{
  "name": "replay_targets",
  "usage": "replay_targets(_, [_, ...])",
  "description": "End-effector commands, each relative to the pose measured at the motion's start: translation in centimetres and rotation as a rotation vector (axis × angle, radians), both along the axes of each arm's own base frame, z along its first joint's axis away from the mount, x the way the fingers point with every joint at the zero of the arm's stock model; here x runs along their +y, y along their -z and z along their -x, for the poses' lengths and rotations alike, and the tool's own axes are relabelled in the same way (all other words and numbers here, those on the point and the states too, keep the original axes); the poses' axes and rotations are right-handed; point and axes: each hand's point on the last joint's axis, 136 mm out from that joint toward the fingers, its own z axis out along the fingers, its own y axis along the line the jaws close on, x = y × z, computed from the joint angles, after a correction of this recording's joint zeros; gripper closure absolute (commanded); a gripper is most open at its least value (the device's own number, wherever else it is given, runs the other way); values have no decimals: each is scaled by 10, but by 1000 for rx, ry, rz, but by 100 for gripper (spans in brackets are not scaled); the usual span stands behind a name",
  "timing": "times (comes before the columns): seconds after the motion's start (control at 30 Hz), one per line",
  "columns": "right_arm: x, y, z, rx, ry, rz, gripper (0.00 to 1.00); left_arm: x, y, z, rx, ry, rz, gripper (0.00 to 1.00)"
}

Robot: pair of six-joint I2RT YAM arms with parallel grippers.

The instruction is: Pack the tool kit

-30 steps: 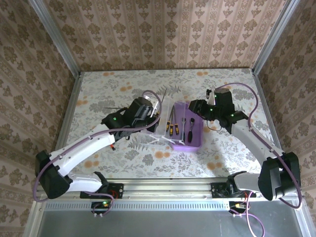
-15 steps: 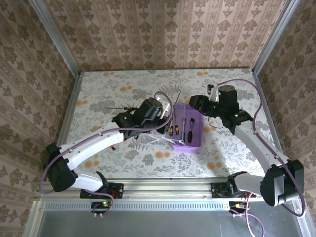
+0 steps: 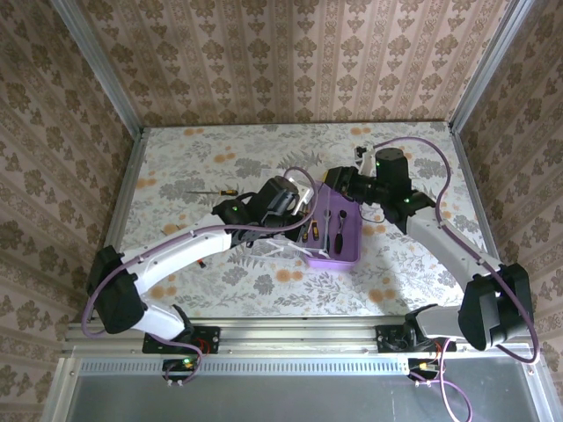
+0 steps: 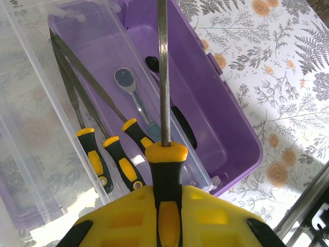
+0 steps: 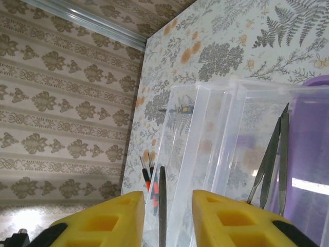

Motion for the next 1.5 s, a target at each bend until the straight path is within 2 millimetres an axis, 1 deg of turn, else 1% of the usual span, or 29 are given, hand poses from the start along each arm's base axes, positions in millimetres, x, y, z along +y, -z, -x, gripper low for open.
replay_targets(0.0, [7,-10,-4,-19,-17,-17,78,-13,-20,0,-18,23,61,97])
replay_targets(0.03, [7,-10,-5,-17,-16,-14,82,-12,-21,0,-19,20,61,97])
replay_targets(0.1, [8,-11,-5,-22,-20,-15,85,-11,-20,1,-19,20,58,97])
replay_targets(0.17, [8,-12,-6,-24,-23,-13,87,-10,-20,2,-16,21,56,97])
replay_targets(0.27, [8,-14,-6,-28,-25,-6,92,-9,-20,2,-18,19,55,96])
replay_targets(0.3, [8,-15,-5,-30,-25,-7,93,-7,-19,2,-19,15,51,93])
replay_targets(0.37, [9,-18,-4,-41,-28,-8,95,-5,-20,1,-23,2,48,75])
replay_targets(0.4, [8,-18,-4,-43,-25,-5,95,-4,-20,0,-26,-1,48,63])
replay_targets(0.43, [8,-18,-4,-45,-22,0,95,-3,-20,0,-27,-4,45,59])
replay_targets(0.53, [5,-16,-8,-51,-14,48,95,0,-21,4,-27,10,37,50])
replay_targets(0.6, [2,-9,-11,-45,-11,89,95,8,-21,4,-37,-11,24,48])
replay_targets(0.63, [0,-8,-13,-50,-12,118,95,13,-22,4,-47,-19,22,45])
replay_targets(0.7, [-4,-9,-17,-74,-17,183,94,25,-27,5,-67,-38,17,44])
replay_targets(0.73, [-6,-2,-22,-65,-29,232,95,33,-31,5,-81,-55,14,44])
replay_targets(0.83, [-13,2,-30,-63,-61,339,94,61,-40,3,-114,-116,6,43])
replay_targets(0.9, [-13,6,-33,-60,-83,379,94,77,-46,2,-125,-153,18,42])
replay_targets(1.03, [-19,30,-33,3,-123,471,94,103,-51,3,-145,-215,35,43])
replay_targets(1.1, [-20,40,-34,26,-139,501,94,113,-50,3,-155,-241,34,43])
replay_targets(1.13, [-21,48,-30,60,-149,514,94,116,-49,3,-156,-253,35,43])
replay_targets(1.23, [-18,58,-32,90,-153,508,94,122,-45,2,-151,-271,32,43])
replay_targets(1.47, [-7,84,-25,142,-187,515,94,125,-40,3,-143,-279,22,43])
